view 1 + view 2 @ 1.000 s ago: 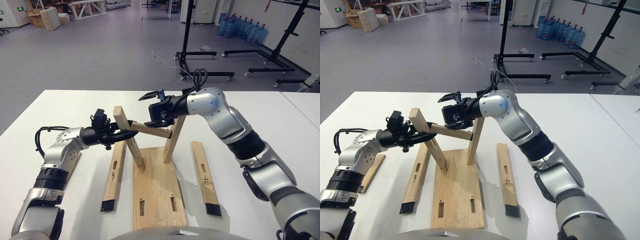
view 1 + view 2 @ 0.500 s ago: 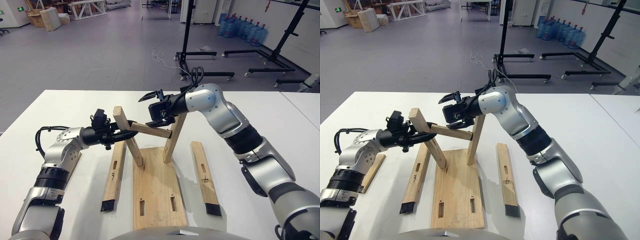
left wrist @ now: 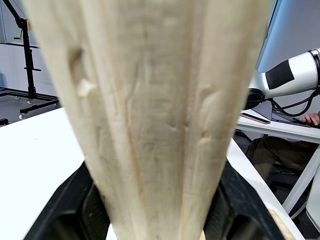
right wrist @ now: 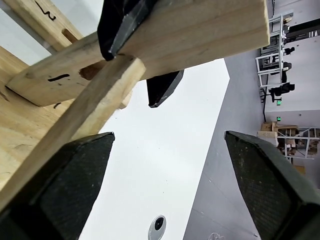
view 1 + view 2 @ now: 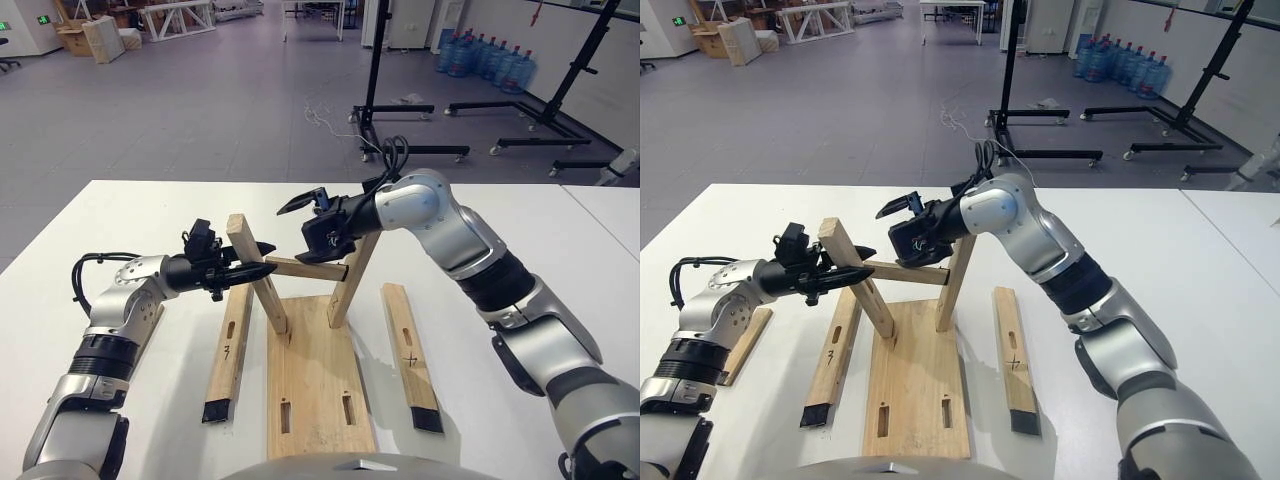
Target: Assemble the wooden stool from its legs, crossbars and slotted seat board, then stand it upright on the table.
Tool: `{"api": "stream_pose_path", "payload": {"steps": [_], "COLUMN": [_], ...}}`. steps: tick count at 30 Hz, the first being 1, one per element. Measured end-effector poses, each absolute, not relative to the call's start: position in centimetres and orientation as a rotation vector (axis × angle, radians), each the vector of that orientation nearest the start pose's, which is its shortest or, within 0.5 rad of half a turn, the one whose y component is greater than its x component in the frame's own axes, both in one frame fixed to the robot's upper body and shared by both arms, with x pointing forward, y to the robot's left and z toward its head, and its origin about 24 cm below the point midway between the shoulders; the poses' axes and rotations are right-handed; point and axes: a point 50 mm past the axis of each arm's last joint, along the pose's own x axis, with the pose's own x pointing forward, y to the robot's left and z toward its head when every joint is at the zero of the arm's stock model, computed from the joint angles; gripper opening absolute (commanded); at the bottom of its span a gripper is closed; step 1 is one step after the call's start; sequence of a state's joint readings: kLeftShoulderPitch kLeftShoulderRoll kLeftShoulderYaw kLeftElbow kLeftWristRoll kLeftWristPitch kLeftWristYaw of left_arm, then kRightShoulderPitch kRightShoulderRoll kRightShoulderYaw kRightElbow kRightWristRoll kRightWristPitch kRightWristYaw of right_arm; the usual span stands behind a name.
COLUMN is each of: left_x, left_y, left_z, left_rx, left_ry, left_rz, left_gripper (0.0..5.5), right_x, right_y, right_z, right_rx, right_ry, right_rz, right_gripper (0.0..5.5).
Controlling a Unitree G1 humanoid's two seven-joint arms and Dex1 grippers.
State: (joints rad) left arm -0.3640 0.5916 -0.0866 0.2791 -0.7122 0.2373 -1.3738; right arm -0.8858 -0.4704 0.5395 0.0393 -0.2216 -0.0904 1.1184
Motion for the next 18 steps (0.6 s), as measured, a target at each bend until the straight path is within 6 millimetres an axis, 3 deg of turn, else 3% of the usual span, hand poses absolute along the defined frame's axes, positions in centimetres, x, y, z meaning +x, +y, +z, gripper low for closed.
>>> {"api": "stream_pose_path", "payload": {"steps": [8, 18], "left_x": [27.2, 24.3], "left_y": [19.3, 19.6], "left_z": [10.1, 10.1], "left_rx": [-0.192, -0.209], "left_ry": [0.066, 0.053], "left_rz": [-1.408, -1.318], "left_gripper": [2.01, 2.01], "right_x": [28.4, 25.9], "right_y": [-4.5, -5.4], "right_z": [18.9, 17.0], "right_rx": [-1.310, -1.232], "right_ry": [-0.345, -0.413], "right_rz": [1.349, 1.199], "right_gripper": [4.09, 4.09]}}
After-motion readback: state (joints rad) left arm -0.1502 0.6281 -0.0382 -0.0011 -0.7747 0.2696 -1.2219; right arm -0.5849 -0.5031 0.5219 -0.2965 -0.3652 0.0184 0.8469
